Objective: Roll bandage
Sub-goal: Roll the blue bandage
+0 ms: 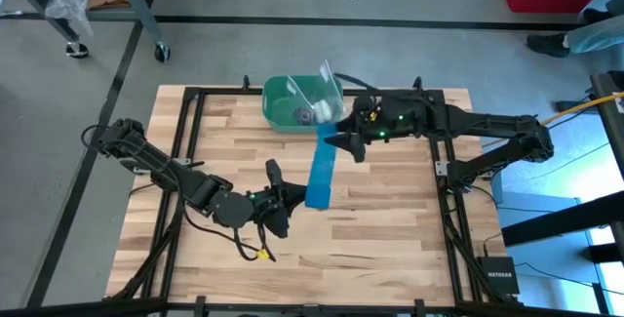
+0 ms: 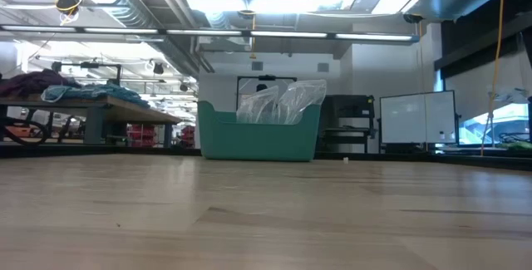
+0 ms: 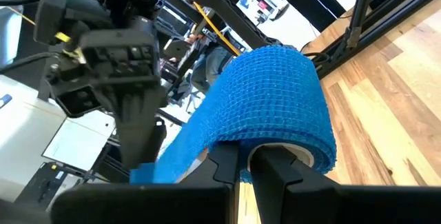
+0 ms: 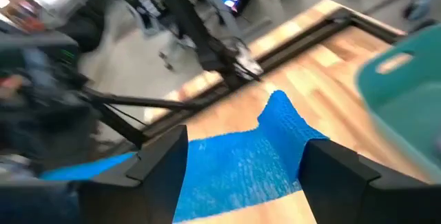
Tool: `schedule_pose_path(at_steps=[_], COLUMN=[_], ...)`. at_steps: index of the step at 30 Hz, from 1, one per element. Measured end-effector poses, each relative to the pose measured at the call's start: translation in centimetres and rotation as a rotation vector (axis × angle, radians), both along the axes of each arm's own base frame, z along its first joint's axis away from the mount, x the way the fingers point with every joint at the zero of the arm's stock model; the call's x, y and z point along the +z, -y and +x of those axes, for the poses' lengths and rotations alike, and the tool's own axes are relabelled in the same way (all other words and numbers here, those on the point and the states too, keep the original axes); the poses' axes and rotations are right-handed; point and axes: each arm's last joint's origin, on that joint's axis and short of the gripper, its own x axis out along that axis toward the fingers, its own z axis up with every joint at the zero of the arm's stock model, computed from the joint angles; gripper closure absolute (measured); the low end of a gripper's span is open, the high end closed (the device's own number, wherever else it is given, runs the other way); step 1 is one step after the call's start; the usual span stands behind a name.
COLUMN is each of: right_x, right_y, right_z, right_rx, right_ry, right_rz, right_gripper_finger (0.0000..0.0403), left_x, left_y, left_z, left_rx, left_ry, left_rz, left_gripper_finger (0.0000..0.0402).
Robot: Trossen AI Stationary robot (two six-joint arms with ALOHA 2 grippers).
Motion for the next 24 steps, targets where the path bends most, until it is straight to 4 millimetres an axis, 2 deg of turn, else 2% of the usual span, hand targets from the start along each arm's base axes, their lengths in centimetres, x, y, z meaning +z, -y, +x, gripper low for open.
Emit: schedule_pose_path(at_steps=[4, 9, 13, 18, 21, 24], right_x=[-0.4, 0.7, 1.6, 2.9, 3.0, 2.9], right_y=[0.4, 1.9, 2.8, 2.5, 2.2, 2.1], right_z=[-0.5, -2.5, -3.9, -4.2, -4.0, -3.9], right_rx=[-0.079, -0.177, -0.246, -0.157, -0.041, -0.011], right_ry=[-0.069, -0.051, 0.005, 0.114, 0.128, 0.122], right_rz=[-0.062, -0.093, 0.020, 0.110, 0.145, 0.154], right_gripper_finger=[0.0148, 0.0148, 0.0148, 0.0148, 0.0148, 0.0148], left_x=[0.0, -0.3, -0.5, -0.6, -0.8, -0.9], left_y=[0.0, -0.2, -0.4, -1.3, -1.8, -2.2], left_z=[0.0, 0.0, 0.0, 0.4, 0.6, 0.7], left_rx=[0.008, 0.024, 0.034, 0.063, 0.085, 0.100], left_ry=[-0.003, -0.024, -0.043, -0.043, -0.055, -0.053], left_rz=[0.005, 0.008, 0.018, -0.006, -0.018, -0.033], left_gripper_finger=[0.0386, 0.0386, 0.0386, 0.0386, 0.0386, 0.0386])
